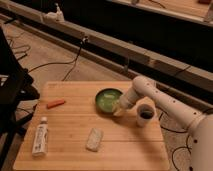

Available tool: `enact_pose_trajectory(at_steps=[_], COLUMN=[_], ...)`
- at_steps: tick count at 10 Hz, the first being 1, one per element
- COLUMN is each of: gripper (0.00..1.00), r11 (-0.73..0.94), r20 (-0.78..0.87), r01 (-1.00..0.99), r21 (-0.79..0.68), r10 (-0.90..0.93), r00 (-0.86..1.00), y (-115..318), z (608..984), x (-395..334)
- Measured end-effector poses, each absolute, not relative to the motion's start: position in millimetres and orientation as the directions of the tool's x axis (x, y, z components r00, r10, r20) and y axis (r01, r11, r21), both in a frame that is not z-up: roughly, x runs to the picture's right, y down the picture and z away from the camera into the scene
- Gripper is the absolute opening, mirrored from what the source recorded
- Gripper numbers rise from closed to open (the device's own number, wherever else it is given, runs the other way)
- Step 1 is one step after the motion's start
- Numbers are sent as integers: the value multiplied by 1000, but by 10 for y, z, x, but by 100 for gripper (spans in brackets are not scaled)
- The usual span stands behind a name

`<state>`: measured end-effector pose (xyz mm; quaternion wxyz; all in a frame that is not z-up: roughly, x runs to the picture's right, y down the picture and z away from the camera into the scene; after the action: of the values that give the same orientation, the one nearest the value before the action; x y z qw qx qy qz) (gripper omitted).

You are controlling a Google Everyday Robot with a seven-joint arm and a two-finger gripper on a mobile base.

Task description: Drag the ceramic bowl in a circle

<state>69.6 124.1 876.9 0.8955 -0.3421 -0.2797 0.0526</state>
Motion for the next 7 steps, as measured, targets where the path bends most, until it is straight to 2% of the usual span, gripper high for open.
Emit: enact_pose_trajectory(at_steps=[4,7], gripper=[0,0], r11=[816,820], r20=[583,676], r01=[198,304], r21=[-543,-485], r10=[197,132], r00=[788,725], y=[720,814], z=[8821,8629], x=[40,-491])
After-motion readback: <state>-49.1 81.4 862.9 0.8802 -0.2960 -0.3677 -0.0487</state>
